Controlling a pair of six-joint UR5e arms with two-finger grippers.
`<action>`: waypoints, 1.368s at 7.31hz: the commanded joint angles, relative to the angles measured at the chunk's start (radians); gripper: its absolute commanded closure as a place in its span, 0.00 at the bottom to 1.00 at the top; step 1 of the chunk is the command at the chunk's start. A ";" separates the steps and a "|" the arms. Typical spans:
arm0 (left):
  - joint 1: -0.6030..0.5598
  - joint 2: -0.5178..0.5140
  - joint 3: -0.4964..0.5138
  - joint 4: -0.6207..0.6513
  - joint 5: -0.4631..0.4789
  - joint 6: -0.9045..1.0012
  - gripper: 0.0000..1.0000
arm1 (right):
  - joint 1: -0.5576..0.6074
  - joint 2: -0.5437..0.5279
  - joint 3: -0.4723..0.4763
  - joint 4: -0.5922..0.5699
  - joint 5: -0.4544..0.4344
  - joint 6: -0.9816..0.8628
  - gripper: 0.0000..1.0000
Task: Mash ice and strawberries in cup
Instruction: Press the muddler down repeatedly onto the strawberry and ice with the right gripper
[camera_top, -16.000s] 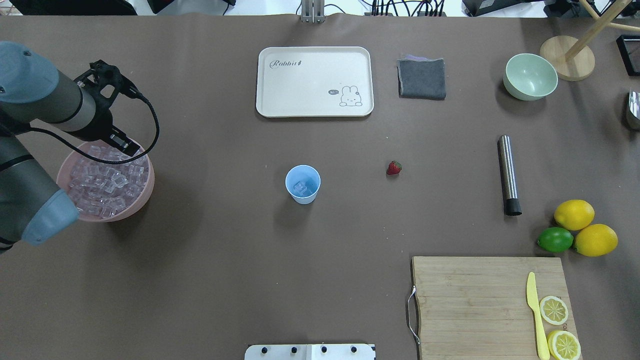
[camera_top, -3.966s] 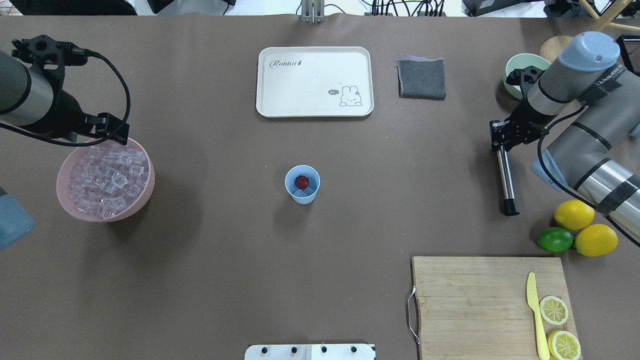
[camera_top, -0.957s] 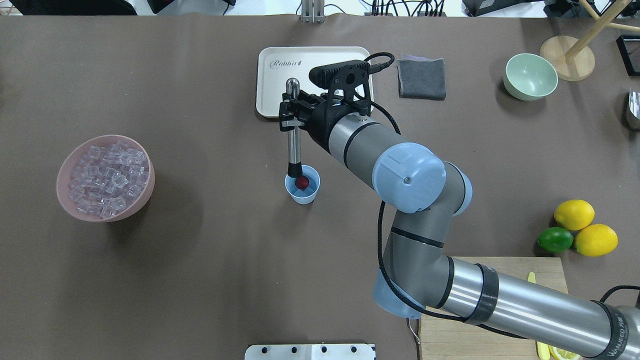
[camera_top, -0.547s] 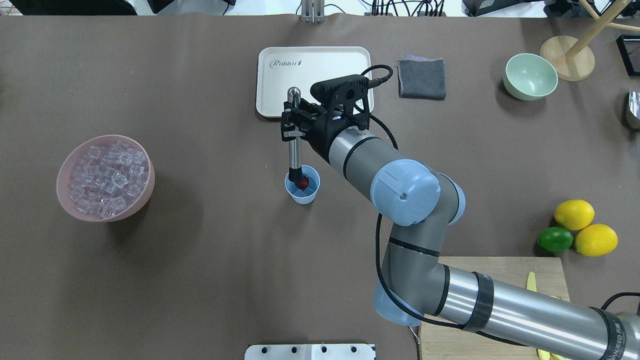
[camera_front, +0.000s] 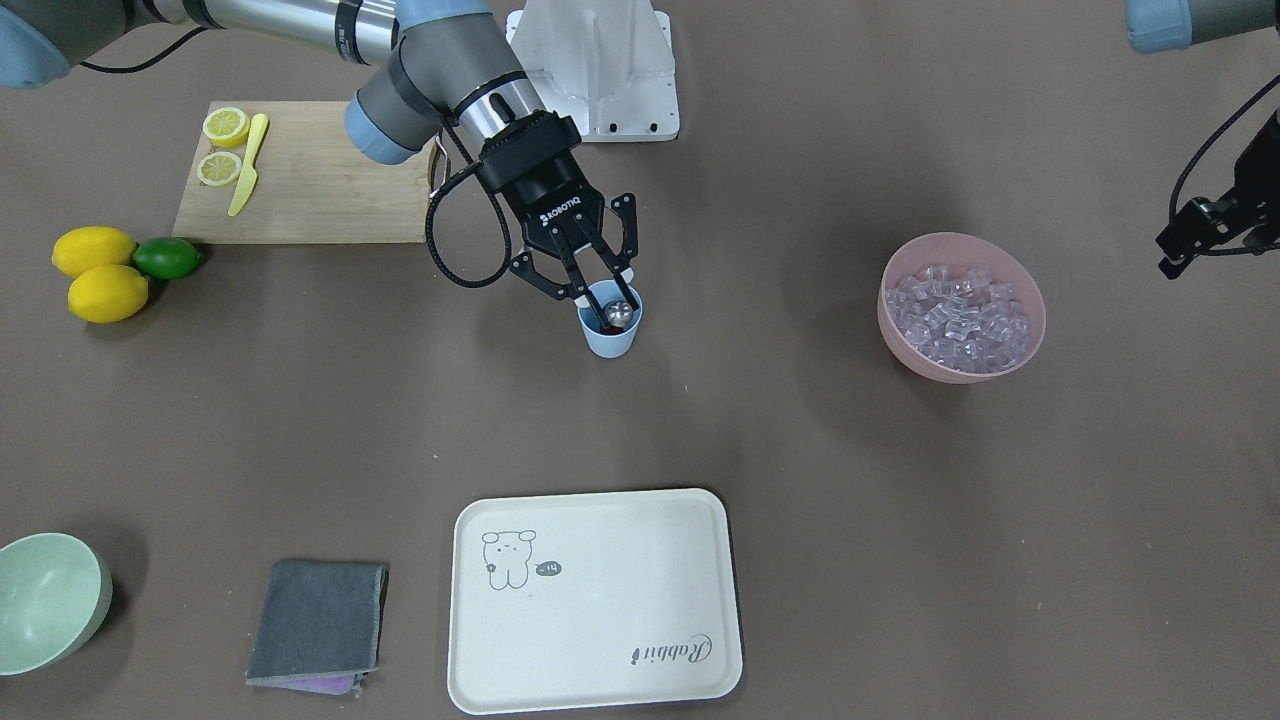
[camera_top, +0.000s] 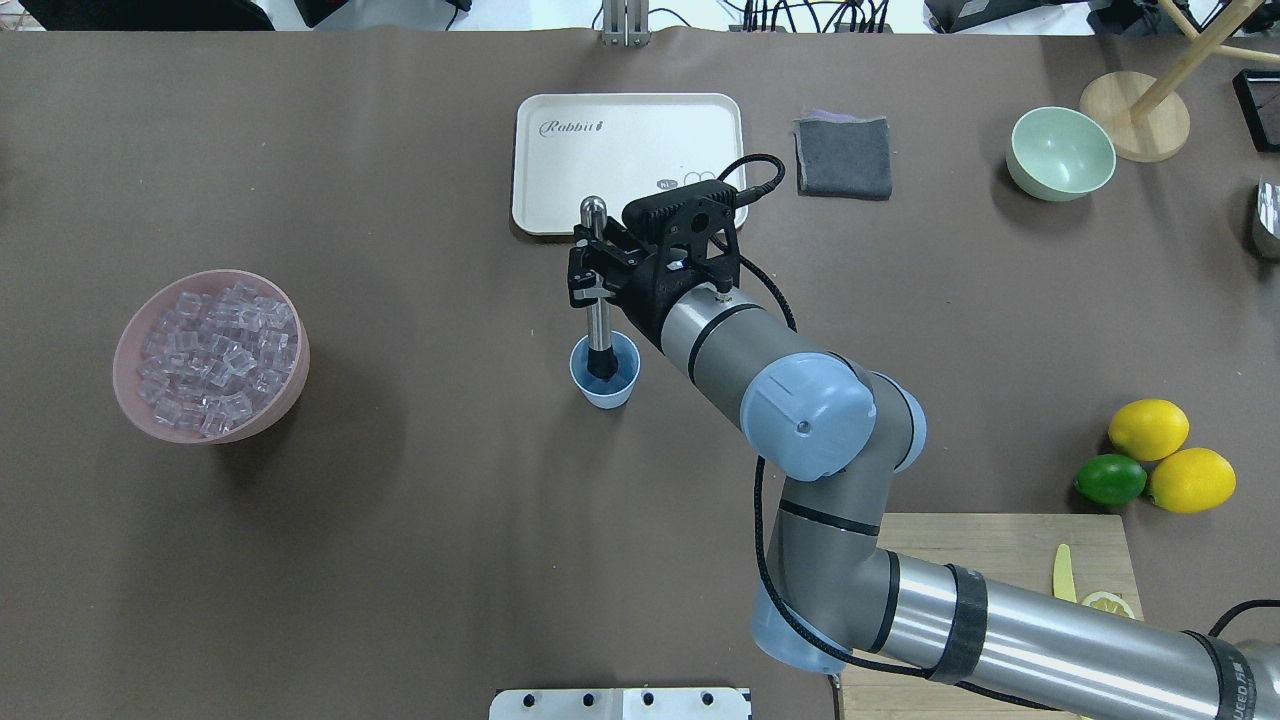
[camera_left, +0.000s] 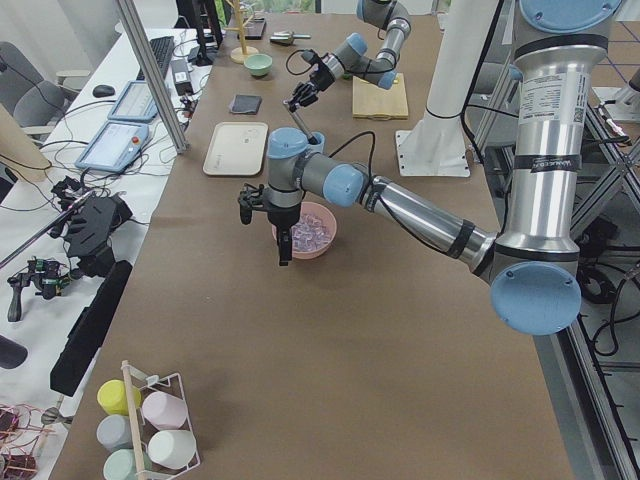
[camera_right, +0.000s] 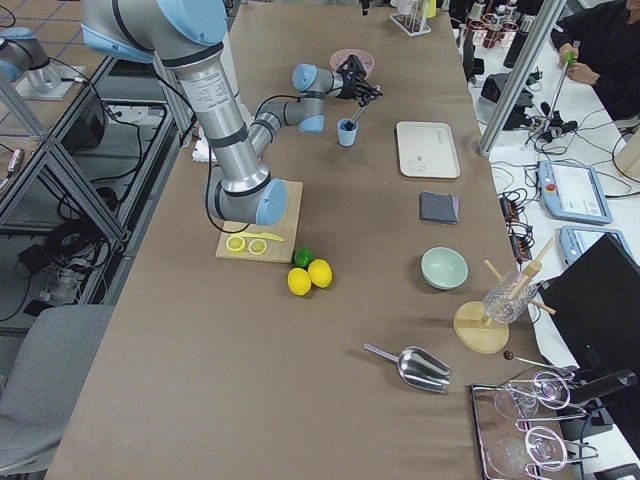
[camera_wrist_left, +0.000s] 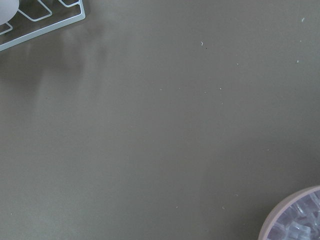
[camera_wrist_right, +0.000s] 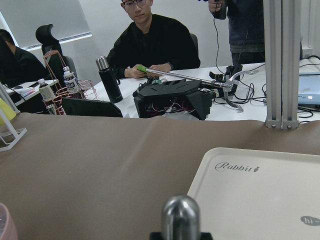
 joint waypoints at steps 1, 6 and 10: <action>0.000 -0.001 0.000 0.000 0.002 -0.003 0.02 | -0.010 -0.001 -0.013 0.002 -0.014 -0.005 1.00; 0.000 0.002 0.000 0.000 0.002 -0.003 0.02 | 0.010 0.012 0.085 -0.009 -0.013 -0.057 1.00; 0.000 0.000 -0.003 0.000 0.000 -0.004 0.02 | 0.003 -0.012 0.071 -0.001 -0.017 -0.053 1.00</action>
